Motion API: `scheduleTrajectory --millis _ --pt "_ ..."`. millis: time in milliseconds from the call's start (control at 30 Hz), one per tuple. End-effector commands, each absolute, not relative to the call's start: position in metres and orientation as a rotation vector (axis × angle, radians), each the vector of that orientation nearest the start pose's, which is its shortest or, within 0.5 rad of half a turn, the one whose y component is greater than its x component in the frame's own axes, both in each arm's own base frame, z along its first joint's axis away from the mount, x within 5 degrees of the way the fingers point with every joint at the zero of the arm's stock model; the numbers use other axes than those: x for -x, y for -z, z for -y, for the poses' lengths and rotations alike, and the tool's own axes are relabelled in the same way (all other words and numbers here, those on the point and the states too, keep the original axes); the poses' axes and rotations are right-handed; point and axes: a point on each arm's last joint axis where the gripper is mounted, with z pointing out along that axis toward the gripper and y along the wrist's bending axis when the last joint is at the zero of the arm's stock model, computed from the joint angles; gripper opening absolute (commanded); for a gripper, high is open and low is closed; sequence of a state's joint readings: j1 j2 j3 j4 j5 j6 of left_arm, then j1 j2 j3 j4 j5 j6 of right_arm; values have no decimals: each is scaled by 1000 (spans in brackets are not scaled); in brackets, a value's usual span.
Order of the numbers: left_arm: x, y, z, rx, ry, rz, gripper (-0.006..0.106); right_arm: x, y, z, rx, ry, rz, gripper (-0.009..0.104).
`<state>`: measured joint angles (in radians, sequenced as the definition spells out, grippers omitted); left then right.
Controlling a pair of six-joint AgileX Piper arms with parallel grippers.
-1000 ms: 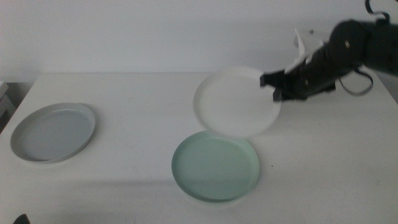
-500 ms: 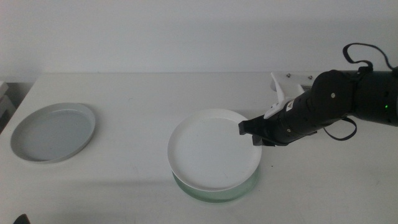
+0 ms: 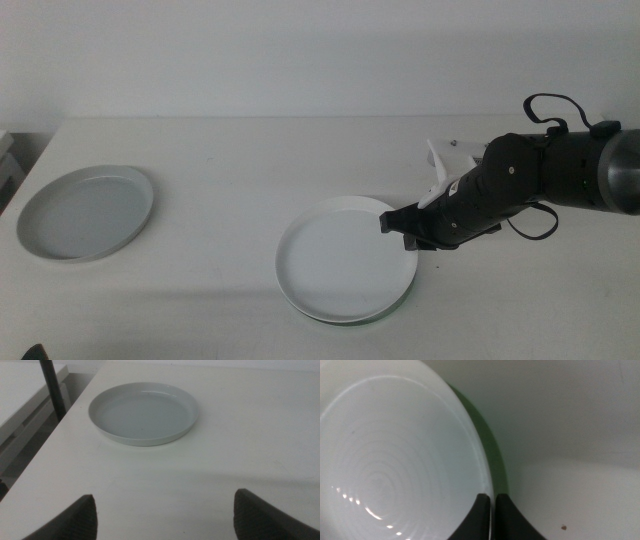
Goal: Stack the three bowls on top of each other.
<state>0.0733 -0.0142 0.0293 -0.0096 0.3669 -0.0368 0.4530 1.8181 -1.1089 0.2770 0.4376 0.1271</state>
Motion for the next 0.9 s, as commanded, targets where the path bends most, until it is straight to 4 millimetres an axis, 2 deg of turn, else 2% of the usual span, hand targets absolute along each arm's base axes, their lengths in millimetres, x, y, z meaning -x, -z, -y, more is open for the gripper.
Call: scheduleTrajectory --millis 0,67,200,267,367,500,600,733,867 --pt "-54 -176 -3 117 -3 -1782 90 -330 -206 -173 136 -470 -2556 9" --pt "-54 -176 -3 117 -3 -1782 90 -330 -208 -172 137 -472 -2550 17" --pt "-54 -176 -3 117 -3 -1782 90 -326 -219 -171 142 -482 -2540 39" --pt "-54 -176 -3 117 -3 -1782 90 -320 -231 -169 158 -487 -2533 51" --pt "-54 -176 -3 117 -3 -1782 90 -305 -267 -160 228 -476 -2453 63" --pt "-54 -176 -3 117 -3 -1782 90 -266 -330 -142 341 -476 -2311 66" --pt "-54 -176 -3 117 -3 -1782 90 -232 -366 -127 439 -469 -2217 66" --pt "-54 -176 -3 117 -3 -1782 90 -185 -396 -106 550 -447 -2090 65" --pt "-54 -176 -3 117 -3 -1782 90 -138 -416 -83 586 -413 -1961 67"
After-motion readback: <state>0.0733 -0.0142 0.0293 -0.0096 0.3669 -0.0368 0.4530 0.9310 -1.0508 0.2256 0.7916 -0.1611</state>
